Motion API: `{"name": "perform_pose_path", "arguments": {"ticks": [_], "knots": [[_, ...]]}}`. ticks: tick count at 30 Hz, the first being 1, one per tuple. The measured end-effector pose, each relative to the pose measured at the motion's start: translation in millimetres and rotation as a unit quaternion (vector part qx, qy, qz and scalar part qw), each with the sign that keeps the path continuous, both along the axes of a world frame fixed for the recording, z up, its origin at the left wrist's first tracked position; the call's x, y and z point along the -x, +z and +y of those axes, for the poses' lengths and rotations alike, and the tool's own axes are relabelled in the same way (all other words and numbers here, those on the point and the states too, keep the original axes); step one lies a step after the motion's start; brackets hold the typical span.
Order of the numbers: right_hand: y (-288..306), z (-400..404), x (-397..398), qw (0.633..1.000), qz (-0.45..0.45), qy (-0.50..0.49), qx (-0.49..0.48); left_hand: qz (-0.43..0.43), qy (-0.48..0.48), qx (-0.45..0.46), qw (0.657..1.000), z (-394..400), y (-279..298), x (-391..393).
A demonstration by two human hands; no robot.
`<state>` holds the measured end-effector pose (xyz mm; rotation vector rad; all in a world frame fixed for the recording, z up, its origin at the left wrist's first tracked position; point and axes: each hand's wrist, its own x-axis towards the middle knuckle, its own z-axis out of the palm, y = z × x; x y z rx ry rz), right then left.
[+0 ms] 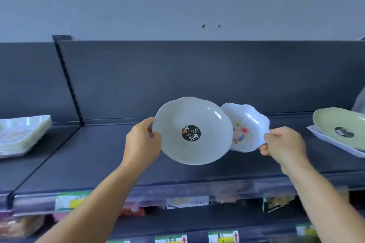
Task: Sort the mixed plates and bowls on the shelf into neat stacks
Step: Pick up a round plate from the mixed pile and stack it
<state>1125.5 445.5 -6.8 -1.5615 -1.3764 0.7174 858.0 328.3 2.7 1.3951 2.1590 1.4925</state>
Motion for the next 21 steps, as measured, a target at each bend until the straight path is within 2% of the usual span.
{"name": "perform_pose_path", "arguments": {"ticks": [12, 21], "knots": [[7.3, -122.0, 157.7, 0.990, 0.040, 0.138, -0.009, 0.006, 0.140, -0.005, 0.990, -182.3, 13.3, 111.8], [12.4, -161.4, 258.5, 0.974, 0.052, 0.220, -0.002, -0.008, 0.240, -0.007, 0.971, -259.3, 15.0, 178.3]]}}
